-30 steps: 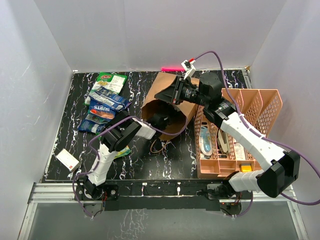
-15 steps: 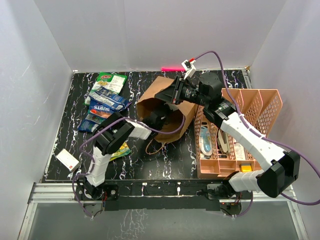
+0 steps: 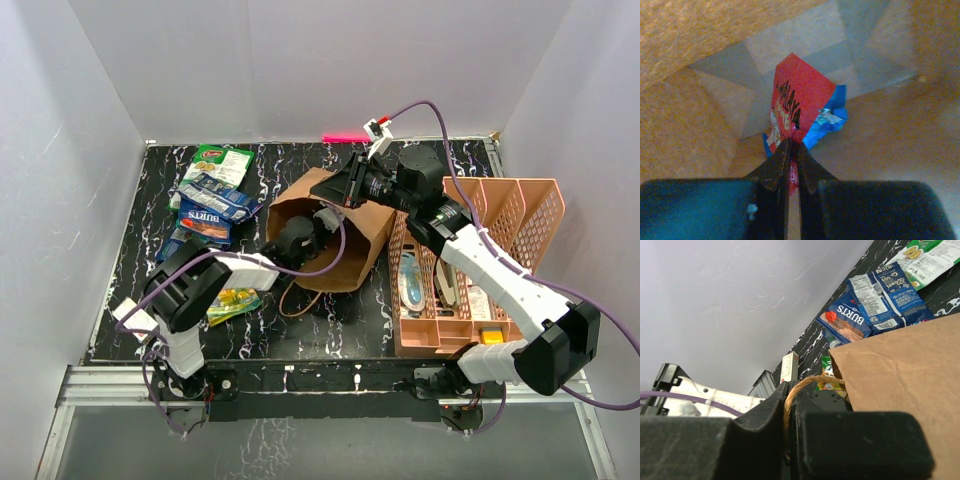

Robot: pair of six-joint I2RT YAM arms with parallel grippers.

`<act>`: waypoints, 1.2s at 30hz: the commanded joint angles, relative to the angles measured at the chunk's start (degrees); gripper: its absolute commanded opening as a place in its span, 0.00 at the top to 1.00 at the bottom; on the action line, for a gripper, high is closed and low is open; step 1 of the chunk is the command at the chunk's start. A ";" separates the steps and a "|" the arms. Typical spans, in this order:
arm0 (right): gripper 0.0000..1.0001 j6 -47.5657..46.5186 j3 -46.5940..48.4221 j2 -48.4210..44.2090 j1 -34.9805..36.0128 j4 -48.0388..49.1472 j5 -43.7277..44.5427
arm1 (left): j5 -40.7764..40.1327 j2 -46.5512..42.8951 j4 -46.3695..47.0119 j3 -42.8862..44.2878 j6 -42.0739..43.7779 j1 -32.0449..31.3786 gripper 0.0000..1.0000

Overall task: Take the snacks out of the paper bag
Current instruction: Take out the snack from the paper bag.

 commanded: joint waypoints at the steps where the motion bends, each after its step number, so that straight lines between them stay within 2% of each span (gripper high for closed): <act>1: 0.92 -2.59 3.02 0.34 0.23 1.50 1.08 | 10.66 -8.49 -0.15 -3.08 -6.81 0.23 1.00; 7: 0.92 -5.04 4.59 1.96 -0.09 1.32 3.17 | 15.19 -14.53 -5.15 -6.80 -15.88 -0.02 1.00; 18: 0.92 -7.57 7.70 4.12 -3.01 0.86 4.15 | 20.17 -31.06 -15.64 -15.40 -23.50 -2.12 1.00; 27: 0.92 -6.78 7.15 4.60 -4.54 2.31 2.78 | 25.86 -45.22 -28.42 -14.56 -25.66 -2.67 1.00; 32: 0.92 -6.41 6.33 4.55 -4.58 3.35 2.62 | 24.56 -50.83 -36.18 -12.30 -27.35 -2.67 1.00; 36: 0.92 -6.62 5.29 4.54 -4.62 4.49 3.46 | 22.50 -54.36 -47.43 -7.20 -26.44 -2.52 1.00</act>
